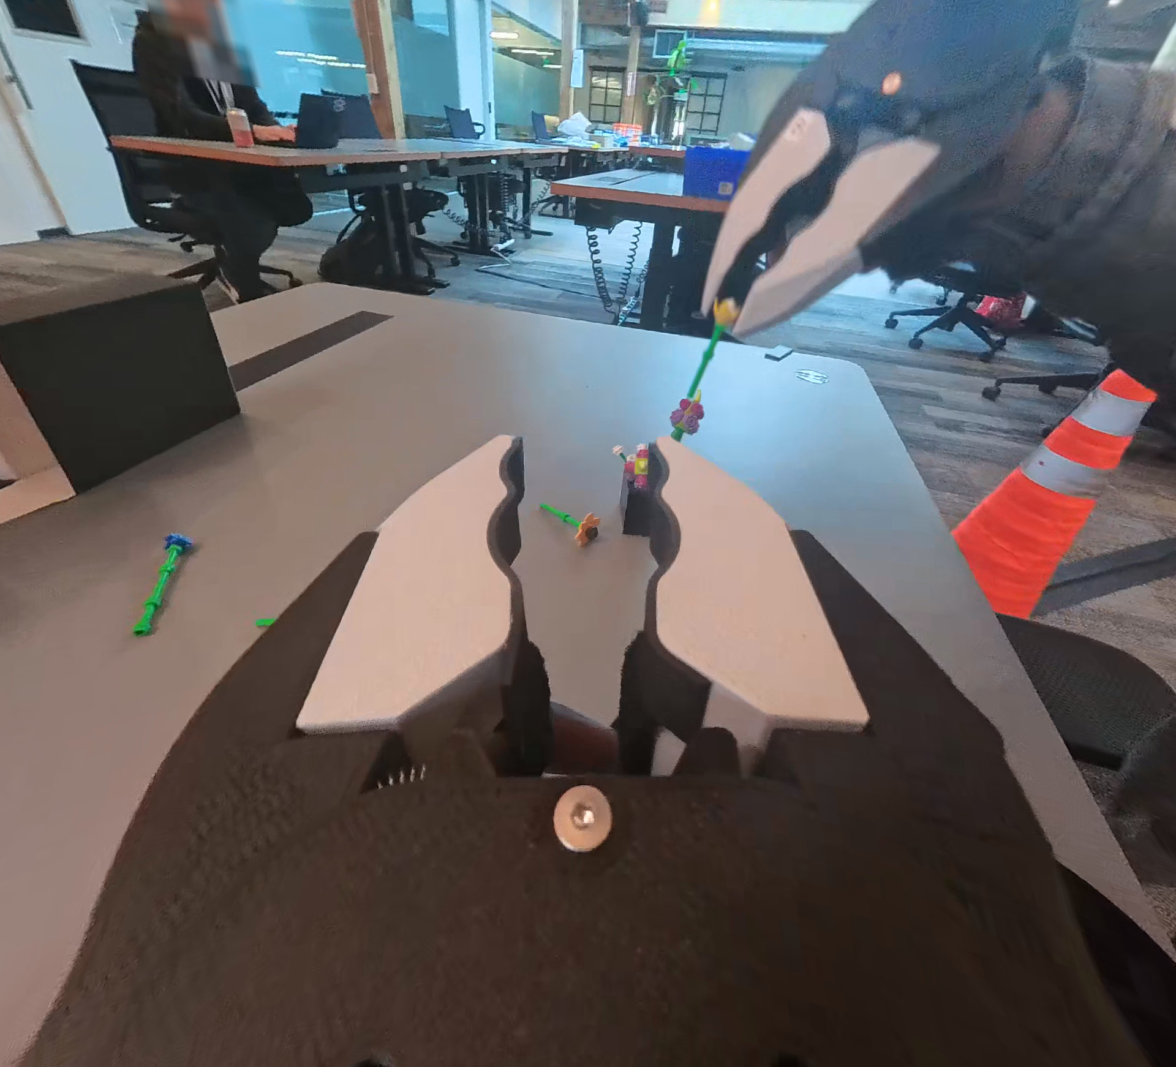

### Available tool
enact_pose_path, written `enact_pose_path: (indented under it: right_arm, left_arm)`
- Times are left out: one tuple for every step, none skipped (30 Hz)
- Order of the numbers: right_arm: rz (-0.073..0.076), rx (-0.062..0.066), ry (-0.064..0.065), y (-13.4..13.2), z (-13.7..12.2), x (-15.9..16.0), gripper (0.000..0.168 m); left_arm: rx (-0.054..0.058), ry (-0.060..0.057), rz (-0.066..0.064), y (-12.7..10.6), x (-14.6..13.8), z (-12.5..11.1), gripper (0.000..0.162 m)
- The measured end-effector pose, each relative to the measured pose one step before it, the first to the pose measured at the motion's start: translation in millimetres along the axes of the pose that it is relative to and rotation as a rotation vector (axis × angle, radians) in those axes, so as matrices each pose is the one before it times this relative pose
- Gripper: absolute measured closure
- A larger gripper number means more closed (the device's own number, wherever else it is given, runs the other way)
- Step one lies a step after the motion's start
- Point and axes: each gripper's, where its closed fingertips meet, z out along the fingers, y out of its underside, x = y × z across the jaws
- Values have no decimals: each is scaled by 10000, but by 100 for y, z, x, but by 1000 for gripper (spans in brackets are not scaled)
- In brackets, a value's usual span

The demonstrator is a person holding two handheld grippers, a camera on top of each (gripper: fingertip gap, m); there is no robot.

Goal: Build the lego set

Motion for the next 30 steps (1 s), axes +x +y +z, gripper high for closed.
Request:
enact_pose_path:
  right_arm:
    - [122, -256, 341, 1131, 592, 102, 154]
    - [115, -130, 224, 785, 653, 32, 154]
    - [130, -67, 78, 525, 632, -52, 154]
    - [137, -15, -56, 279, 573, -114, 154]
    - [105, -18, -95, 148, 476, -82, 154]
    - [54, -30, -14, 66, 378, 87, 154]
    - [16, -9, -38, -23, 307, 75, 154]
    - [18, -9, -153, -48, 255, -95, 154]
    - [25, -47, -148, -2, 240, -91, 154]
    - [-2, -87, -38, 84, 210, 68, 154]
    - [-28, -96, 24, 125, 223, 130, 154]
    - [-1, -62, -9, 116, 214, 73, 154]
    - [41, -51, -57, 108, 216, -20, 154]
    - [22, -60, -83, 129, 202, -102, 154]
    - [-8, -45, -64, 104, 160, -100, 154]
    - [6, -19, -26, 68, 135, -46, 154]
    - [22, 3, -15, 26, 105, -17, 154]
    - [19, 2, -1, 38, 121, 0, 154]
    - [9, -20, 21, 69, 150, 33, 154]
    - [-15, -39, 20, 101, 175, 24, 154]
    - [-21, -61, 17, 140, 219, 7, 154]
    - [-13, -70, 10, 153, 237, 1, 154]
    - [1, -48, -6, 115, 236, -18, 154]
    - [17, -20, -9, 87, 209, -11, 154]
    - [24, 37, 29, -6, 134, 46, 154]
    - [27, 60, 35, -62, 41, 64, 154]
    - [19, -12, -5, 36, -2, 17, 154]
    - [-17, -57, -1, 81, -47, 0, 154]
    - [-68, -74, -13, 81, -103, -33, 154]
    - [-95, -66, -31, 30, -227, -48, 150]
  left_arm:
    - [-84, 16, -59, 163, 24, 78, 125]
    - [-69, 18, -19, 137, 50, 67, 125]
    - [-57, -48, 14, 125, -7, 55, 125]
    - [-46, -59, 57, 93, -20, 42, 125]
    - [-34, -16, 84, 69, 29, 22, 125]
    - [-31, -20, 66, 53, 14, 25, 125]
    - [-25, -22, 36, 53, -12, 11, 125]
    - [-7, -25, -3, 28, -44, 2, 125]
    - [11, 3, -20, 4, -15, 7, 125]
    - [-4, 0, -27, 2, -34, -3, 125]
    - [-18, -10, -14, 21, -47, -9, 125]
    - [-11, -15, 1, 13, -58, -23, 125]
    - [-1, -11, 3, 2, -31, -18, 125]
    - [-7, -17, -6, 17, -50, -6, 125]
    - [-14, -11, -12, 26, -38, -11, 125]
    - [-28, 10, -13, 62, -13, 12, 125]
    - [-39, -3, -17, 65, -25, 26, 125]
    - [-46, -11, -15, 84, -32, 12, 125]
    - [-52, -16, -6, 93, -37, 11, 125]
    - [-85, -37, 3, 143, -63, 24, 125]
    - [-69, -3, 26, 114, -8, 24, 124]
    - [-36, 1, 21, 64, 3, 15, 124]
    - [5, 14, 3, 4, 25, 8, 123]
    - [24, 5, -13, -20, 9, 5, 123]
    - [4, -3, -6, 5, 0, 4, 123]
    - [-31, -15, 15, 57, -24, 15, 122]
    - [-39, -34, 22, 77, -54, 10, 122]
    - [-31, -21, 15, 56, -31, 15, 122]
    - [-37, -31, -3, 64, -49, 3, 122]
    - [-37, -33, 3, 53, -50, 15, 122]
